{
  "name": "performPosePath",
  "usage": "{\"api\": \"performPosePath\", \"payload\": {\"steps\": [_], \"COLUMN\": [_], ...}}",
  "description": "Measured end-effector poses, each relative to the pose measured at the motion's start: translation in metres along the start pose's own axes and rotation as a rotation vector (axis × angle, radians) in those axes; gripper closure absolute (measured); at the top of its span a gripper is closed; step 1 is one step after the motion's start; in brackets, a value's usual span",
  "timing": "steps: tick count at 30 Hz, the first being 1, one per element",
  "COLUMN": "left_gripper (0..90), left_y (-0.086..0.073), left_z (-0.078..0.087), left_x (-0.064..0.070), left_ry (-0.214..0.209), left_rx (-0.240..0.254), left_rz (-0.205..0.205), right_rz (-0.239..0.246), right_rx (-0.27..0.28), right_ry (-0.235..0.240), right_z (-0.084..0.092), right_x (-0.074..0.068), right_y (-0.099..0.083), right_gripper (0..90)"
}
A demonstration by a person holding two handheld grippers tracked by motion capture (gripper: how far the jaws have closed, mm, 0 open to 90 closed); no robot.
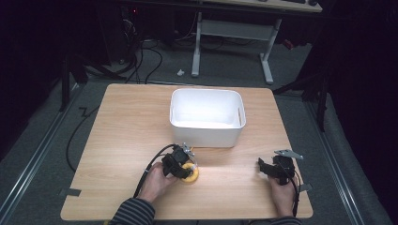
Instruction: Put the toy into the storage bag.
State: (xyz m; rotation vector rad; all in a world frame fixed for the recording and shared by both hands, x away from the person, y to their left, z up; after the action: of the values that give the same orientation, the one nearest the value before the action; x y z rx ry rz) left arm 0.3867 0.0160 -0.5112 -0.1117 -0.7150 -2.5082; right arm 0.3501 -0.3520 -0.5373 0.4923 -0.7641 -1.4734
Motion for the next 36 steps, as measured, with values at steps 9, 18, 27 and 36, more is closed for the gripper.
{"api": "performPosePath", "payload": {"steps": [9,18,27,36], "left_gripper": [64.9,67.1,67.6,67.7], "left_y": [0.0,-0.002,-0.006,-0.011], "left_z": [0.0,0.004,0.011,0.026], "left_x": [0.0,0.001,0.009,0.017], "left_ry": [0.014,0.0,-0.018,-0.021], "left_rx": [-0.003,0.007,0.009,0.03], "left_rz": [-0.005,-0.007,-0.024,-0.031], "right_rz": [0.0,0.0,0.001,0.001], "right_rx": [0.0,0.0,0.0,0.0], "right_ry": [0.0,0.0,0.0,0.001], "right_z": [0.0,0.0,0.0,0.0], "right_x": [0.0,0.0,0.0,0.0], "right_y": [0.0,0.0,0.0,0.0], "right_gripper": [24.3,24.3,24.1,24.1]}}
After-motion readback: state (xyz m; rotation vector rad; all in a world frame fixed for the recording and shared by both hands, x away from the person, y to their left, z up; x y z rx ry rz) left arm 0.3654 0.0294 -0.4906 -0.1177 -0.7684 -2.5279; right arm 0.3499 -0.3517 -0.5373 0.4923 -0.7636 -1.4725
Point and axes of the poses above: each handheld gripper's, and its own axes: z roughly backward along the jaws, y roughly out of its top, x roughly to its right, the point moved 1 cm from there along -z, roughly forward along the jaws, and after that the axes turned 12 degrees about -y, right-handed, at the moved point
